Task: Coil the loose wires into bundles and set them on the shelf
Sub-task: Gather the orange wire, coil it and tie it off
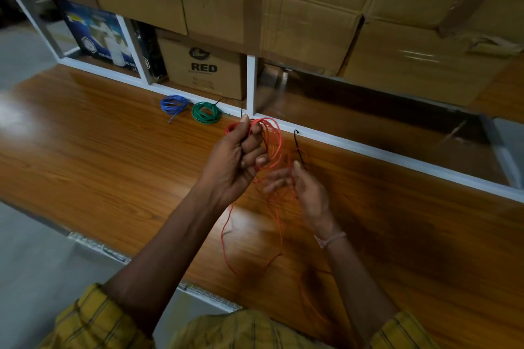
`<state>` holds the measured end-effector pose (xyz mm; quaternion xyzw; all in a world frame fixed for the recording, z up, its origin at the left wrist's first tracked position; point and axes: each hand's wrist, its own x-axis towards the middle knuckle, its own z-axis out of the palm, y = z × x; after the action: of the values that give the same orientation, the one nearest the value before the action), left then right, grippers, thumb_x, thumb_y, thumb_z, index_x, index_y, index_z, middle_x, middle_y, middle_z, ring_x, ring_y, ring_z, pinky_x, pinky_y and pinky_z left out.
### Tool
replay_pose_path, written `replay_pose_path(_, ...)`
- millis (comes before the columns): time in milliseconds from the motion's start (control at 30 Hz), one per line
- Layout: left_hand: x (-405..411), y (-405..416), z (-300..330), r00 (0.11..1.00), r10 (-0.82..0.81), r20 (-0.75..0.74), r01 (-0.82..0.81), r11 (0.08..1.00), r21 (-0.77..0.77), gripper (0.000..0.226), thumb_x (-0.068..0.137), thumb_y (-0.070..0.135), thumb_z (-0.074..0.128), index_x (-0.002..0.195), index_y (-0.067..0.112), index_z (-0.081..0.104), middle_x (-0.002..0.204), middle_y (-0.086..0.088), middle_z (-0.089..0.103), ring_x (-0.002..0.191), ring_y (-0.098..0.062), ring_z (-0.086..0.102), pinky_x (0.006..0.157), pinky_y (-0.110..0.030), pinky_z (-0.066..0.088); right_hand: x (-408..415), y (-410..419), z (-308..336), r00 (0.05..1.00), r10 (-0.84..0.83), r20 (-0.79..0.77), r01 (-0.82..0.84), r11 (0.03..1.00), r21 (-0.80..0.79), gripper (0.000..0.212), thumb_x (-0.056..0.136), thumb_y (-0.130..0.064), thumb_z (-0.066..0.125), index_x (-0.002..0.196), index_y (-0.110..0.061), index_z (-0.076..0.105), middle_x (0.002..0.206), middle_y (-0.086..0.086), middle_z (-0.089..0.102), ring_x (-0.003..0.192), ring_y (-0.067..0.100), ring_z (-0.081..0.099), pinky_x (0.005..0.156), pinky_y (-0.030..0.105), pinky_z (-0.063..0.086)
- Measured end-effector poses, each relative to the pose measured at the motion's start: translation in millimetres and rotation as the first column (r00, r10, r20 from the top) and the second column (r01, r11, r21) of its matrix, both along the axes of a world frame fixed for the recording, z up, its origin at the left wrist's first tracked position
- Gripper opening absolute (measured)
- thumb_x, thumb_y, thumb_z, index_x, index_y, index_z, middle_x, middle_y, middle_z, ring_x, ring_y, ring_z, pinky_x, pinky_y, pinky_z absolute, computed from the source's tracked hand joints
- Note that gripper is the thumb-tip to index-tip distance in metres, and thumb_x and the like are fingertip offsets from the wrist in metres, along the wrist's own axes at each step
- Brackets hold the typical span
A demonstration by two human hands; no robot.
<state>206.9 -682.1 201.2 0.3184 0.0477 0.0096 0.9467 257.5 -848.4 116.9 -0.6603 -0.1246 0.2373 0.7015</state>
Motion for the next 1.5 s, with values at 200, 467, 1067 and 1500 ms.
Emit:
replay_pose_path(200,14,-1,-7,0.993,0.093,0.068,-0.081,0.983,-0.168,0.032,0.112,0.027,0.039,0.101,0.008,0.061,0.066,0.003,0.047,0.056,-0.01,0.05,0.079,-0.031,0.06,-16,1,-1,0.989,0.093,-0.119,-0.084,0.994,0.072,0.04,0.11,-0.028,0.043,0.113,0.004,0.067,0.073,0.011,0.058,0.057,0.026,0.058,0.08,0.051,0.056)
replay_pose_path(467,15,-4,-29,0.955,0.009,0.296,-0.265,0.473,0.84,0.038,0.114,0.033,0.035,0.144,0.009,0.041,0.126,-0.012,0.072,0.125,-0.026,0.067,0.114,-0.047,0.049,-25,-3,34,0.918,0.388,-0.082,-0.394,0.916,-0.077,0.034,0.112,-0.02,0.039,0.112,0.01,0.055,0.065,0.018,0.06,0.039,0.021,0.054,0.049,0.031,0.052)
replay_pose_path(1067,-12,47,-55,0.969,-0.234,0.084,-0.146,-0.259,0.955,0.042,0.109,0.054,0.035,0.108,0.018,0.057,0.092,-0.003,0.069,0.078,-0.016,0.065,0.067,-0.039,0.052,52,-68,88,0.915,0.269,0.301,-0.183,0.941,-0.285,0.02,0.097,-0.016,0.065,0.093,0.003,0.063,0.063,-0.003,0.055,0.052,0.008,0.045,0.049,0.021,0.038)
replay_pose_path(1500,-24,52,-64,0.998,0.022,0.065,-0.065,0.028,0.997,0.035,0.112,0.038,0.047,0.1,0.011,0.064,0.078,0.002,0.063,0.066,-0.01,0.057,0.06,-0.035,0.048,44,-40,69,0.89,0.355,0.286,-0.267,0.914,-0.306,0.024,0.104,-0.013,0.056,0.096,0.007,0.065,0.064,-0.007,0.057,0.058,-0.001,0.05,0.057,0.012,0.04)
